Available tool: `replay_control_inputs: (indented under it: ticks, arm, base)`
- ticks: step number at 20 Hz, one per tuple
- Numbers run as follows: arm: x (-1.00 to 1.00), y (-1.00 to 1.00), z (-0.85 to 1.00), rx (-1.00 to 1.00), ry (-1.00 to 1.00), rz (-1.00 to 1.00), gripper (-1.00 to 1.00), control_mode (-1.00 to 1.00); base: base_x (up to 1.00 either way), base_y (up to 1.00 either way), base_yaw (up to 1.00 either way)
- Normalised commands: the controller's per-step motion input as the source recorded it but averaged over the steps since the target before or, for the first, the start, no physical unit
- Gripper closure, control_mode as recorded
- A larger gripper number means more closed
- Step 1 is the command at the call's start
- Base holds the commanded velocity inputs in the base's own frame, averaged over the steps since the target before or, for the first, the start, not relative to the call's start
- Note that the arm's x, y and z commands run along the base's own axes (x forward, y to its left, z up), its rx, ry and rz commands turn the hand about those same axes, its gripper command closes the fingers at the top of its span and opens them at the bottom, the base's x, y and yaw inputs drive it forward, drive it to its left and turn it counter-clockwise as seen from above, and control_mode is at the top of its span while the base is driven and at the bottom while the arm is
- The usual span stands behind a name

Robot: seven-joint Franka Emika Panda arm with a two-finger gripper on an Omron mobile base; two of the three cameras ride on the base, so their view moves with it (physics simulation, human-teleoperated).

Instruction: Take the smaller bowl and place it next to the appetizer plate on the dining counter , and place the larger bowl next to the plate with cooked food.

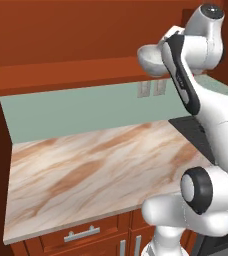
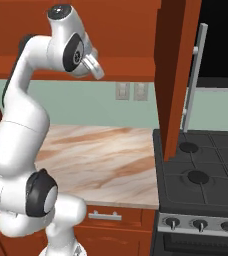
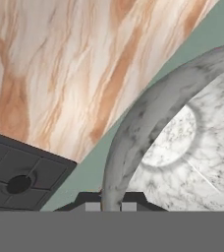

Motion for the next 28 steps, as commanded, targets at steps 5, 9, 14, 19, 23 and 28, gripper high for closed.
replay_control_inputs:
  ticks: [5,9,14,19,23,28]
  arm:
    - [-1.0,0.67,0.02,0.0,-0.15,0.19,1.0,-1.0]
    - [-1.0,0.52,0.16,0.0,-0.03,0.22,1.0,-1.0]
    - [-1.0,0.38,0.0,-0.06,-0.05,0.19,1.0,-1.0]
    - [-1.0,0.08,0.0,-0.09,-0.14,0.1,1.0,-1.0]
    - [-1.0,-0.03,-0.26,-0.12,-0.1,0.07,1.0,-1.0]
    - [-1.0,-0.45,-0.08,-0.2,-0.1,0.22,1.0,-1.0]
  base:
    - [0.0,0.0,0.0]
    - [0.0,0.0,0.0]
    - [0.0,0.0,0.0]
    - [0.0,0.0,0.0]
    - [0.0,0.0,0.0]
    - [0.0,0.0,0.0]
